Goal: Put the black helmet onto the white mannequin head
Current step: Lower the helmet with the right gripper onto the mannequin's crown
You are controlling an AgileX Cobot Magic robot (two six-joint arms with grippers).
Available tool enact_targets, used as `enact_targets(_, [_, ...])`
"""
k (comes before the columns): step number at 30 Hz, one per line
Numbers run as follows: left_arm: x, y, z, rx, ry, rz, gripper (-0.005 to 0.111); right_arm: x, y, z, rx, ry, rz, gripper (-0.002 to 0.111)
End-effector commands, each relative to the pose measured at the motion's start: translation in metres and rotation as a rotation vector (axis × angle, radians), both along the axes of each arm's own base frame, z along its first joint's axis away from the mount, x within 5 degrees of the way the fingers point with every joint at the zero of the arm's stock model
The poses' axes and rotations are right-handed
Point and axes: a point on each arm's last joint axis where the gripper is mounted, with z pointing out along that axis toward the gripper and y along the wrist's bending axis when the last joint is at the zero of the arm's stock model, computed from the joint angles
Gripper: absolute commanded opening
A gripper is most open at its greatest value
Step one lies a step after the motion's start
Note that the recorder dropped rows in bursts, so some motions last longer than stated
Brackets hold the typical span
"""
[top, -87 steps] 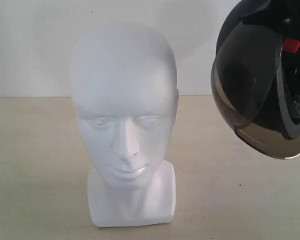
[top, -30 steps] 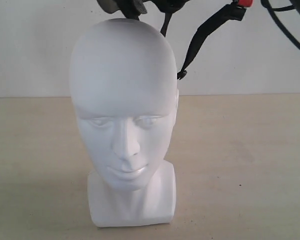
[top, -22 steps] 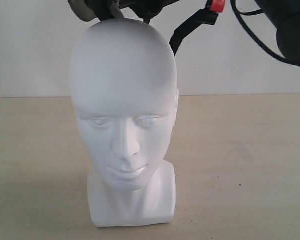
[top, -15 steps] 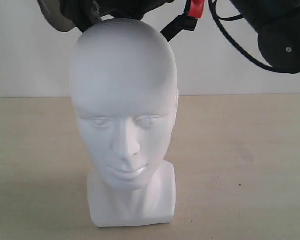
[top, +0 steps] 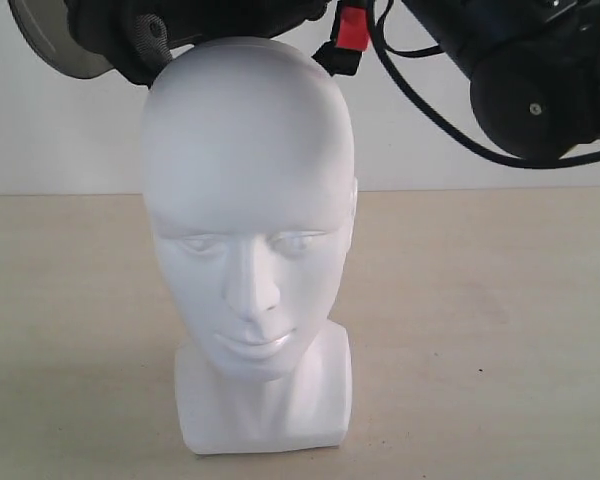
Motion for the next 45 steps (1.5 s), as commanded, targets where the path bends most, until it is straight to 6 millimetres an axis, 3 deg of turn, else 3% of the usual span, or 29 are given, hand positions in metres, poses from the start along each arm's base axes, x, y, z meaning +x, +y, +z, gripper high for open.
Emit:
enact_targets(1, [0.0, 0.0, -0.001, 0.0, -0.004, 0.0, 0.004, -0.019, 0.004, 0.019, 0.09, -0.067, 0.035, 0.0])
enact_targets(27, [0.0, 0.0, -0.001, 0.0, -0.004, 0.0, 0.004, -0.035, 0.013, 0.022, 0.102, -0.164, 0.05, 0.0])
enact_targets(34, [0.0, 0.0, -0.001, 0.0, -0.004, 0.0, 0.004, -0.044, 0.002, 0.001, 0.086, -0.086, 0.039, 0.0])
enact_targets(45, [0.0, 0.0, -0.001, 0.0, -0.004, 0.0, 0.004, -0.063, -0.012, 0.009, 0.111, -0.129, 0.046, 0.0])
